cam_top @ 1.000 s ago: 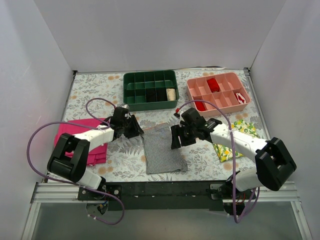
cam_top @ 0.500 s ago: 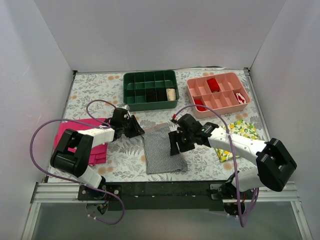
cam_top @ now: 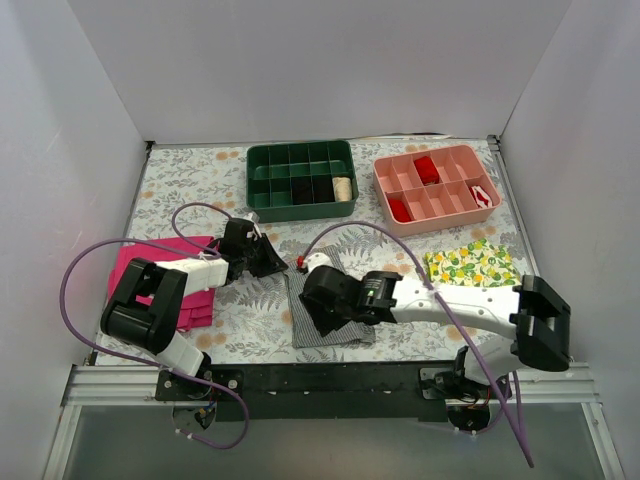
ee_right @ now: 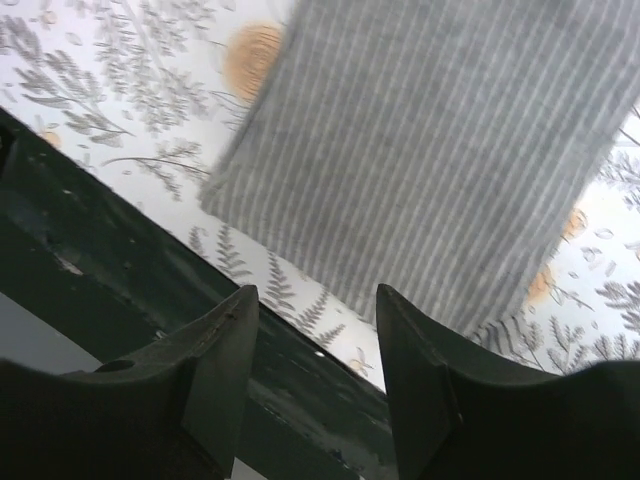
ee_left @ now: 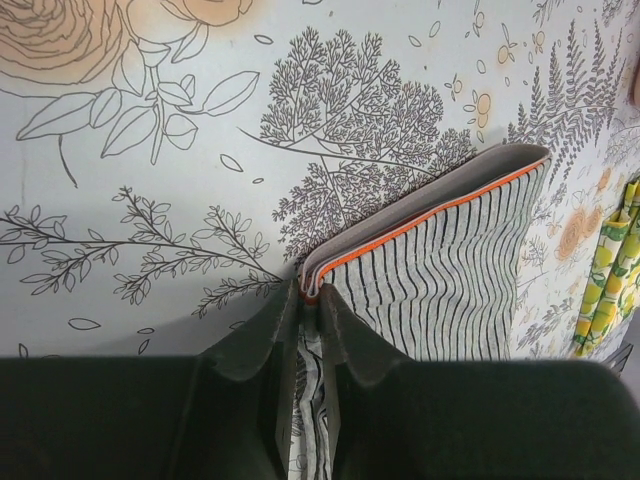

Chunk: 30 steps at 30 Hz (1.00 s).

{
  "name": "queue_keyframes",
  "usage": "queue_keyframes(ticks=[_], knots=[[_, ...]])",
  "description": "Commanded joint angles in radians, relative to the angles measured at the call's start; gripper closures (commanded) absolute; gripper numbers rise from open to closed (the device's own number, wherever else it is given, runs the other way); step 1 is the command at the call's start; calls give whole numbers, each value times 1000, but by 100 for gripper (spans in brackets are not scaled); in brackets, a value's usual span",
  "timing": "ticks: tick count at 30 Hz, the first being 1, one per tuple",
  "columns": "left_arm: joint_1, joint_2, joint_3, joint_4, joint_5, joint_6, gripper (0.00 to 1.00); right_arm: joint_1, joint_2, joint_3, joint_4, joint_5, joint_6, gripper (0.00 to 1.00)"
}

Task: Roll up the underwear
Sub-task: Fold the underwear at the center of the board.

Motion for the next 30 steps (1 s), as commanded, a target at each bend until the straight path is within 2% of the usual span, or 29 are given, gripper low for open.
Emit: queue_keyframes(ticks=[1, 5, 11, 30], knots=[[2, 2, 16, -60, -23, 6, 91, 117, 127, 156, -64, 152, 19, 48], [2, 0, 19, -63, -31, -2, 92, 174, 294, 271, -117, 180, 20, 53], [2, 8, 21, -63, -28, -9, 98, 216, 436, 379, -168, 196, -11, 55], [18, 17, 15, -63, -11, -12, 100, 223, 535, 437, -130, 146, -75, 50]])
